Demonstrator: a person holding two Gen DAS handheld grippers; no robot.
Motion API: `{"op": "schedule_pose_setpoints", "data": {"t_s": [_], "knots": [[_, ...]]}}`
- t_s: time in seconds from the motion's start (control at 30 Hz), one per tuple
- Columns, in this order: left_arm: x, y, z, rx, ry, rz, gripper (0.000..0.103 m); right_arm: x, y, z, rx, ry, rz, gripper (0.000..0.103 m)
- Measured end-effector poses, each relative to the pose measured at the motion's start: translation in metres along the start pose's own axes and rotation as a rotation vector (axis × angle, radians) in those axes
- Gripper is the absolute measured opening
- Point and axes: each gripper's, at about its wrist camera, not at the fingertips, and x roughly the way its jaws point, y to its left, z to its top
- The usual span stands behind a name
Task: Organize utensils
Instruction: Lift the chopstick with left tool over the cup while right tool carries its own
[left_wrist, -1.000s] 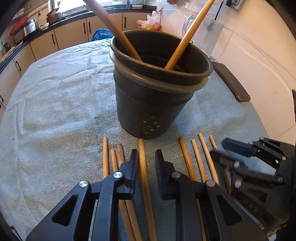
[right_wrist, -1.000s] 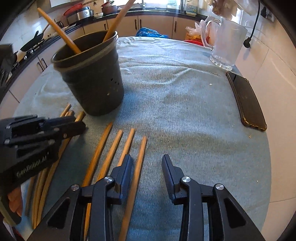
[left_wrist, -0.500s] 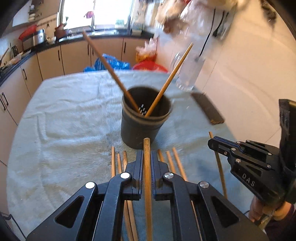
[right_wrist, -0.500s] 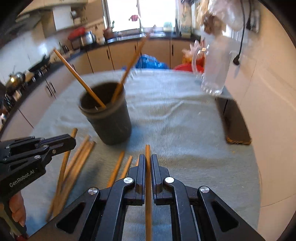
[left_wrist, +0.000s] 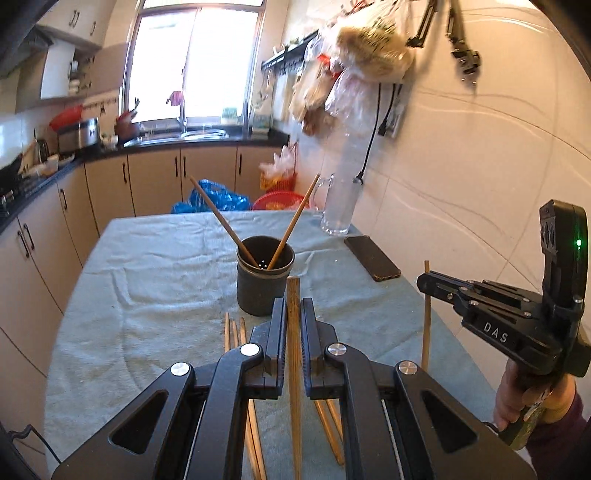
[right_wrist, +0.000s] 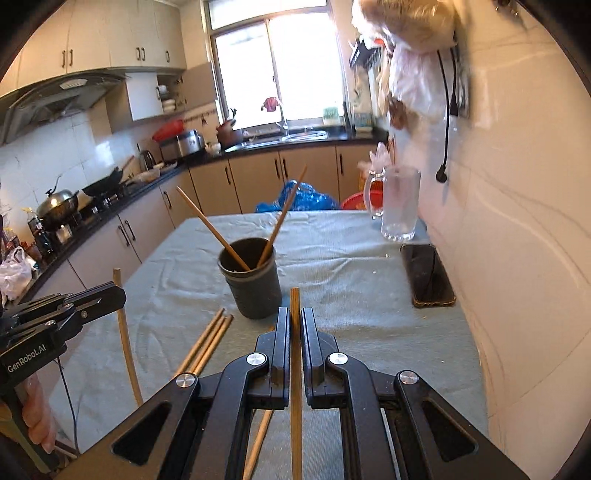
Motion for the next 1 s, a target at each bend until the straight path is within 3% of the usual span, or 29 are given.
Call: {"op": "schedule_pose_setpoints", "data": {"t_s": [0.33, 0.57, 1.0], "knots": [[-0.049, -0.007, -0.014, 0.009, -0.074, -0.01, 0.007, -0.049, 0.011, -0.009, -0.015, -0.073, 0.002, 0.006], [-0.067, -0.003, -0.014, -0.029, -0.099, -0.032, 0.007, -0.059, 0.015, -0.008, -0.029, -0.102, -0.008, 0.006], [-0.068, 0.003, 0.024, -0.04, -0.153, -0.042, 0.007, -0.053, 0.013, 0.016, -0.043, -0.124, -0.005, 0.006]]}}
